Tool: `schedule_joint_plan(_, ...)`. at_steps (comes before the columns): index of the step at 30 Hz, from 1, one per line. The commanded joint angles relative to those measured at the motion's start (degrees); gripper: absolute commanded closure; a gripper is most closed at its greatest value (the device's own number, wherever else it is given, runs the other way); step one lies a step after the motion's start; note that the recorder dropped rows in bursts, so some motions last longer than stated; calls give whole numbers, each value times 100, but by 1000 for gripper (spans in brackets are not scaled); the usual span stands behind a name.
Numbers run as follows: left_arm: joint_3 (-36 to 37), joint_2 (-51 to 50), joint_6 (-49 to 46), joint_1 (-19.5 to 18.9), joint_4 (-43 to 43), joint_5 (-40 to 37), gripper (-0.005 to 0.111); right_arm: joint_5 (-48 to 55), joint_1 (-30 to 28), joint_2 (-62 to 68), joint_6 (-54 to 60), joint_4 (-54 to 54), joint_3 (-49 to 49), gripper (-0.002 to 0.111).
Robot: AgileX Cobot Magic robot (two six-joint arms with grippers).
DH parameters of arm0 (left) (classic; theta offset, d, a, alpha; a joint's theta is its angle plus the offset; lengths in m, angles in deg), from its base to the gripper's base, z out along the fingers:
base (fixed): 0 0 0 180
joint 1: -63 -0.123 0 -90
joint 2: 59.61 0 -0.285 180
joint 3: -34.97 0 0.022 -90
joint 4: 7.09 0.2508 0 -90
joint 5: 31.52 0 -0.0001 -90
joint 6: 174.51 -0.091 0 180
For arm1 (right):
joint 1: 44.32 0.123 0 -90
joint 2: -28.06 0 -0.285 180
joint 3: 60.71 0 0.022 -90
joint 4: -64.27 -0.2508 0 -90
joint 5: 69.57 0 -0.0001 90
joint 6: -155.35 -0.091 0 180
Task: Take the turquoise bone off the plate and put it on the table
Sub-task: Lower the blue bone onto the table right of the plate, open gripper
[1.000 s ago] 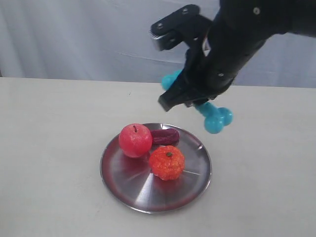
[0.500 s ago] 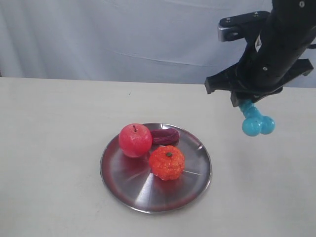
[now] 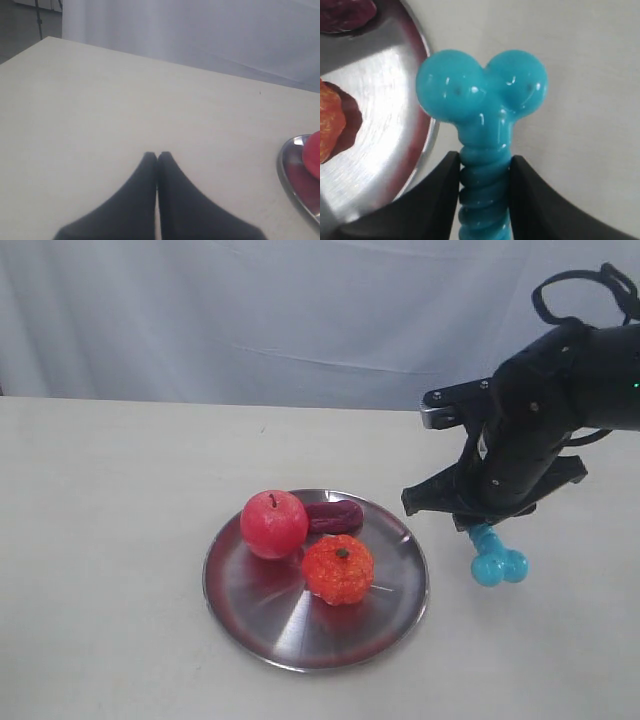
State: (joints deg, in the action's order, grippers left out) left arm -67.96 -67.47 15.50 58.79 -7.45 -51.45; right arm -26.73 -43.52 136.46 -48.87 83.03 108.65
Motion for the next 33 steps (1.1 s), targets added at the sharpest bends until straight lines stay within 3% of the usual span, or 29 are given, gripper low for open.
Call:
schedule_joint_plan(1,15,7,11,-26,36,31,107,-226,-270,236,-147,84,-4,109)
schedule_joint_plan(16,15,7,11,-26,36,31,107,-982,-406,995,-189,0,-4,109)
schedule_joint_plan(33,15,7,11,-26,36,31,107,-1046,-406,1354,-203,0,-4,109)
